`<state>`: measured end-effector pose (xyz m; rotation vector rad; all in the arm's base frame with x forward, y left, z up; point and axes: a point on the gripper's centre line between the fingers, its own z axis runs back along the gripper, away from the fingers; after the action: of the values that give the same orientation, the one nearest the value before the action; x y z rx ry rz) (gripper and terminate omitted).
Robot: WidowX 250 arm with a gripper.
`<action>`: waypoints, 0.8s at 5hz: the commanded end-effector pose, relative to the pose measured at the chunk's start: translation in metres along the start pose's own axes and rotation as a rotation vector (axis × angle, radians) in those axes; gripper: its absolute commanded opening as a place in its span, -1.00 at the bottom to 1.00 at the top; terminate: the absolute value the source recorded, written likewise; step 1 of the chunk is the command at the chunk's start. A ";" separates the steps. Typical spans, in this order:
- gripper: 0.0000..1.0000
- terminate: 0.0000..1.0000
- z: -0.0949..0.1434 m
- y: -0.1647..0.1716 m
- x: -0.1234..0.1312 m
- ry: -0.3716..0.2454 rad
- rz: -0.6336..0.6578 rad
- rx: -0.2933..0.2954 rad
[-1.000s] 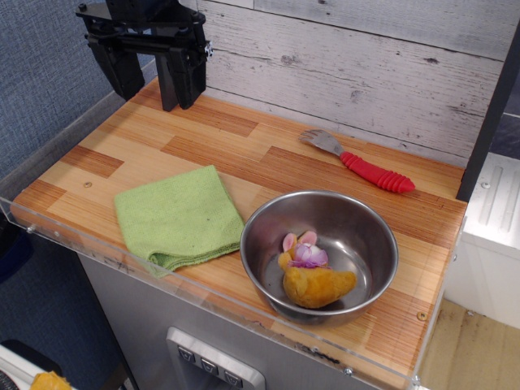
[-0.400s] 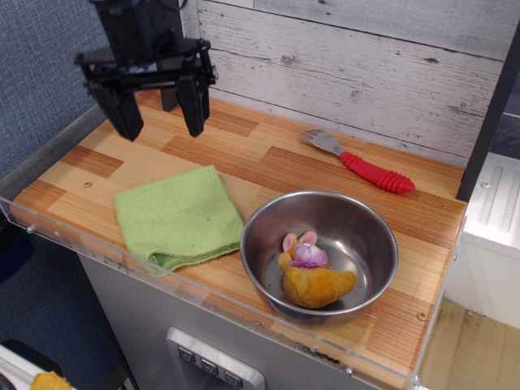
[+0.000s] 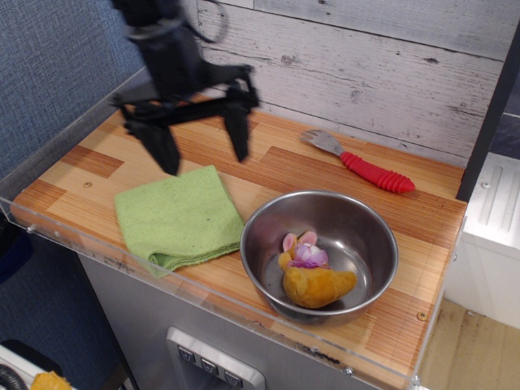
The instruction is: Move the beef out of the steel pan
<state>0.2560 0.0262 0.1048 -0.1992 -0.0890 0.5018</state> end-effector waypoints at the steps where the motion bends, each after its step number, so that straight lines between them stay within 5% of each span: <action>1: 1.00 -1.00 0.005 -0.048 -0.018 -0.086 -0.076 -0.006; 4: 1.00 -1.00 -0.030 -0.062 -0.047 -0.089 -0.156 0.028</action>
<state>0.2465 -0.0530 0.0806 -0.1315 -0.1574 0.3669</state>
